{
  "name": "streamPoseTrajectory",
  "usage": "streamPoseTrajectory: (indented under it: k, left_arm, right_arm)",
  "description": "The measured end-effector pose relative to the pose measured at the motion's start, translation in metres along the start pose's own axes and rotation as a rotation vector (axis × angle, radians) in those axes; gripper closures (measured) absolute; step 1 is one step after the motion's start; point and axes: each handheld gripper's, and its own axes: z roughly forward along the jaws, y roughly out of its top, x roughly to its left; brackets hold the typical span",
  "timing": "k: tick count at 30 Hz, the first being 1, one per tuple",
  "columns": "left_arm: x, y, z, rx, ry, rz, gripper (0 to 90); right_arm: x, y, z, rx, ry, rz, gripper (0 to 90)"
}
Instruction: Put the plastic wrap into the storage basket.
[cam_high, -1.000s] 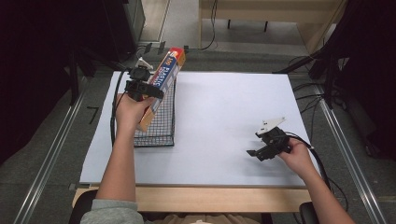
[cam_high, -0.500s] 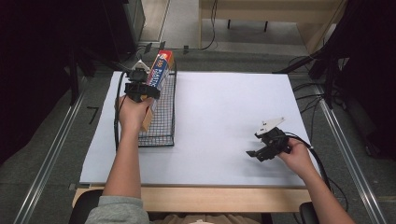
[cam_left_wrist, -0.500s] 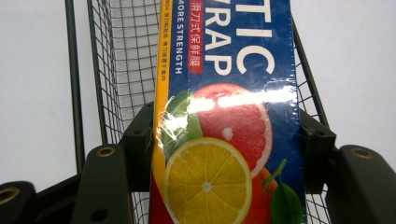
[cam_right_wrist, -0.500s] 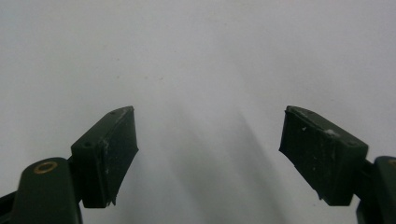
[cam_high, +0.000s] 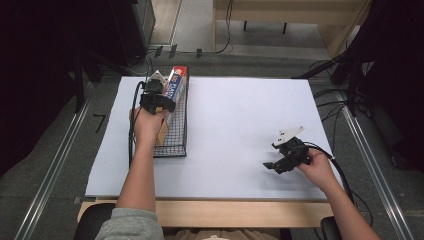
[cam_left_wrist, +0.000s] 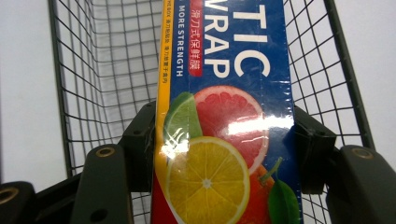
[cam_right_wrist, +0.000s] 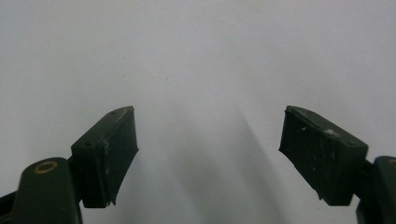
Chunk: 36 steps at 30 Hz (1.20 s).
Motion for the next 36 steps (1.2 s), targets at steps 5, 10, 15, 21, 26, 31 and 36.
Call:
streamPoseTrajectory:
  k: [5,10,15,21,26,31,36]
  left_arm:
    - [-0.002,-0.002,0.007,0.008,0.005,0.002,38.8]
    - [-0.005,-0.002,0.009,0.006,0.02,0.008,38.8]
    - [-0.007,-0.002,0.01,0.008,0.019,0.007,38.7]
    - [-0.013,-0.004,0.014,0.02,0.015,0.024,37.7]
    - [-0.017,-0.005,0.018,0.037,0.009,0.032,36.6]
    - [-0.021,-0.005,0.023,0.065,-0.02,0.035,34.9]
    - [-0.023,-0.006,0.024,0.066,-0.031,0.044,34.0]
  right_arm:
    - [0.0,0.0,0.0,-0.001,-0.002,-0.003,19.3]
    - [0.0,0.0,0.001,0.002,-0.003,-0.007,19.2]
    - [0.001,0.001,0.001,0.005,-0.002,-0.008,19.2]
    - [0.001,0.001,0.001,0.003,-0.002,-0.02,19.2]
    - [0.001,0.001,0.001,0.008,-0.002,-0.019,19.2]
    - [0.0,0.002,0.002,-0.001,0.007,-0.02,19.3]
    - [0.001,0.002,0.002,0.002,0.011,-0.02,19.3]
